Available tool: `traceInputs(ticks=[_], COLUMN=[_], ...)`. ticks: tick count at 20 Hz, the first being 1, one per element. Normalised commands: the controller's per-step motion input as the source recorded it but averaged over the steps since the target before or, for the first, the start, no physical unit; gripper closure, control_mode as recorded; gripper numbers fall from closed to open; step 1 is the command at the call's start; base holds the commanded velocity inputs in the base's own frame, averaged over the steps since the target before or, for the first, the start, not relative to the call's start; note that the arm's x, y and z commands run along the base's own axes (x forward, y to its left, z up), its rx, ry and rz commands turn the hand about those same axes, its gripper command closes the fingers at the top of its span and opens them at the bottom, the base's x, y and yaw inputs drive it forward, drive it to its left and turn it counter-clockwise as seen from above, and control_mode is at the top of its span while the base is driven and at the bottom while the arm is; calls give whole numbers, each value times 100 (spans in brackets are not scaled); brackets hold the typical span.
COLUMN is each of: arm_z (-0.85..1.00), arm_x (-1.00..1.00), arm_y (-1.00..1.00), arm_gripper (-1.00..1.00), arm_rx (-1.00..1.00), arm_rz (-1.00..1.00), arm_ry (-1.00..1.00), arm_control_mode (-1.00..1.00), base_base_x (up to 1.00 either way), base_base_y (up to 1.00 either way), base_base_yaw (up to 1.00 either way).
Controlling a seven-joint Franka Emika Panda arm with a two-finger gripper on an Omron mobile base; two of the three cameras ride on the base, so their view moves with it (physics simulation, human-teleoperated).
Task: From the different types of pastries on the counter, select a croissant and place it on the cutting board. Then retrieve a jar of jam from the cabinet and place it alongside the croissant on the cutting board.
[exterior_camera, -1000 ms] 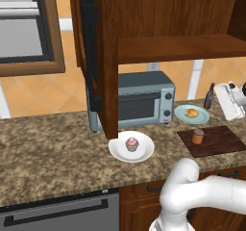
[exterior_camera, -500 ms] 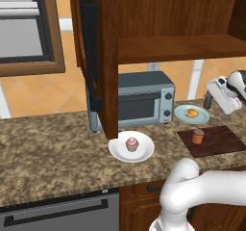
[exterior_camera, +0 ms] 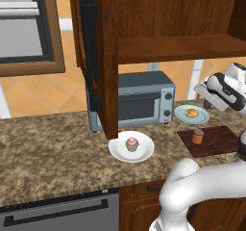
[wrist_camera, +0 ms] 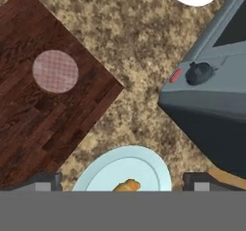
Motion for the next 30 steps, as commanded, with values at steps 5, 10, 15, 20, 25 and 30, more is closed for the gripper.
traceInputs(ticks=[5, 10, 15, 20, 25, 30], arm_z=[-14, -2, -1, -4, -28, -4], arm_x=[25, 5, 0, 10, 27, 29], arm_y=[0, 0, 0, 0, 0, -14], arm_gripper=[-100, -100, -100, -100, -100, -100], arm_rx=[-14, -23, -1, -3, -19, -7], arm_rz=[5, 13, 3, 0, 9, 10], arm_ry=[0, -3, 0, 1, 8, 1], arm_control_mode=[-100, -100, -100, -100, -100, -100], base_base_x=[0, 0, 0, 0, 0, 0], base_base_y=[0, 0, 0, 0, 0, 0], base_base_yaw=[0, 0, 0, 0, 0, 0])
